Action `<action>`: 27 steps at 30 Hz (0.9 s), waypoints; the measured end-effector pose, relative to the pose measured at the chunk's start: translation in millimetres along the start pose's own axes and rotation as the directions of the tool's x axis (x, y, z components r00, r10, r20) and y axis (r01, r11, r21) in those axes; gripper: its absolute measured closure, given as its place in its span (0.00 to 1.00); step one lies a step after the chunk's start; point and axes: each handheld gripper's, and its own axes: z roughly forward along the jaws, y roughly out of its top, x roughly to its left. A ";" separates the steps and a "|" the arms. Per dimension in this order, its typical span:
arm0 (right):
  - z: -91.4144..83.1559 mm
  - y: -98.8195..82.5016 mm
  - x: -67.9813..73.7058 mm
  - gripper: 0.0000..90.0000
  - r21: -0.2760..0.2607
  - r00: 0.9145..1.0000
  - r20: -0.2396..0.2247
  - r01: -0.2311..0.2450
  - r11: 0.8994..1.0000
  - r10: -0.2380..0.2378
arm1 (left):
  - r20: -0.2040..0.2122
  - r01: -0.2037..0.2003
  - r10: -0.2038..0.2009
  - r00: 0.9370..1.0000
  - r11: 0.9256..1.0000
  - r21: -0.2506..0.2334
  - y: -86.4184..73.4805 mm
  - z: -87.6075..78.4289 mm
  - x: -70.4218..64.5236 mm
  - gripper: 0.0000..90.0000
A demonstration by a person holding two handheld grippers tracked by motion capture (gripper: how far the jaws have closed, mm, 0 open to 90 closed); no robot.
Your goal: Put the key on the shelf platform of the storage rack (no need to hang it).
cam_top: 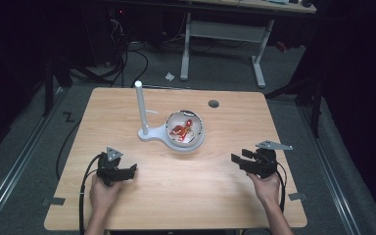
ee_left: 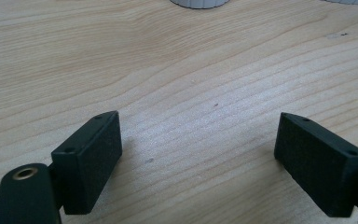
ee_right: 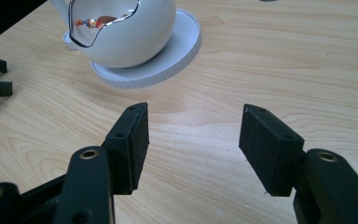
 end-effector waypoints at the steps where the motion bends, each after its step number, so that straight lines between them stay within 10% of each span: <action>1: 1.6 -0.4 0.6 0.48 0.006 1.000 0.000 0.002 1.000 -0.002 | 0.000 0.000 0.000 1.000 1.000 0.000 0.0 0.0 0.0 0.17; 27: 30.6 -16.8 4.9 0.48 0.053 1.000 0.009 0.003 0.999 -0.004 | -0.001 -0.001 0.001 1.000 1.000 0.000 0.0 -0.1 -0.1 0.17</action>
